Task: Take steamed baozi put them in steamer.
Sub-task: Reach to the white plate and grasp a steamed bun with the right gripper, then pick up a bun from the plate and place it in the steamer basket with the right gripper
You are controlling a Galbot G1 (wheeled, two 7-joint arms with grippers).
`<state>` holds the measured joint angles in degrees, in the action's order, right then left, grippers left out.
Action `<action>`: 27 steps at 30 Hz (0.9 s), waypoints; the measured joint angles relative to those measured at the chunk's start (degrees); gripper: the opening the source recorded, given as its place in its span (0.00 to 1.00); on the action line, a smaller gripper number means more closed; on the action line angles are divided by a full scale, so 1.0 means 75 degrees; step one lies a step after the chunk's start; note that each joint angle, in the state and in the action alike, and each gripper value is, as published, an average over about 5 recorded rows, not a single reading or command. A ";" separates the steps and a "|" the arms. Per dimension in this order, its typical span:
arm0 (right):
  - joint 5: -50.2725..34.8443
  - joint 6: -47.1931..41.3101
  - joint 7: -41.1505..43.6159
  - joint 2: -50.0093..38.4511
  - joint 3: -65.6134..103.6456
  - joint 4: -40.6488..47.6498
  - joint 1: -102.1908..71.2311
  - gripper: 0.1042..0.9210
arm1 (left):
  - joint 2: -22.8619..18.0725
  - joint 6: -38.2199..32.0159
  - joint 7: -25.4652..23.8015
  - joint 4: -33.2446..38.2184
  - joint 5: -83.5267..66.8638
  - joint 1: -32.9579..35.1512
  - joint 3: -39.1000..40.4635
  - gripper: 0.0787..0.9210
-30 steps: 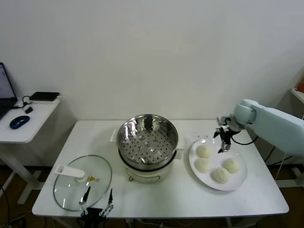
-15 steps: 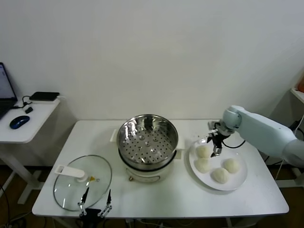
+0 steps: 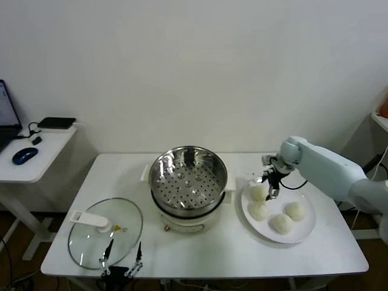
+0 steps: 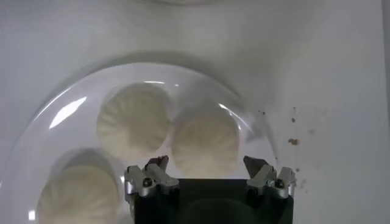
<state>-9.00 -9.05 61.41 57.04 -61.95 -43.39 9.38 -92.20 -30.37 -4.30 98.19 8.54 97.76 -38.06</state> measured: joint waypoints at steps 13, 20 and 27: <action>0.0015 -0.0008 0.0054 0.0009 -0.0003 -0.0006 0.0035 0.63 | 0.0000 0.0016 0.0000 0.0009 0.0001 -0.0017 0.0024 0.88; -0.0147 0.0045 0.0103 -0.0152 -0.0273 -0.0286 0.0346 0.60 | 0.0000 0.0016 0.0000 0.0058 -0.0001 0.0019 -0.0010 0.88; -0.0731 0.0284 0.0216 -0.0425 -0.1182 -0.1109 0.1485 0.60 | 0.0000 0.0007 0.0001 0.0098 -0.0004 0.0063 -0.0035 0.88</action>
<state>-14.48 -6.91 63.03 53.85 -70.81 -51.71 20.52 -92.20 -30.31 -4.30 98.92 8.51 98.23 -38.32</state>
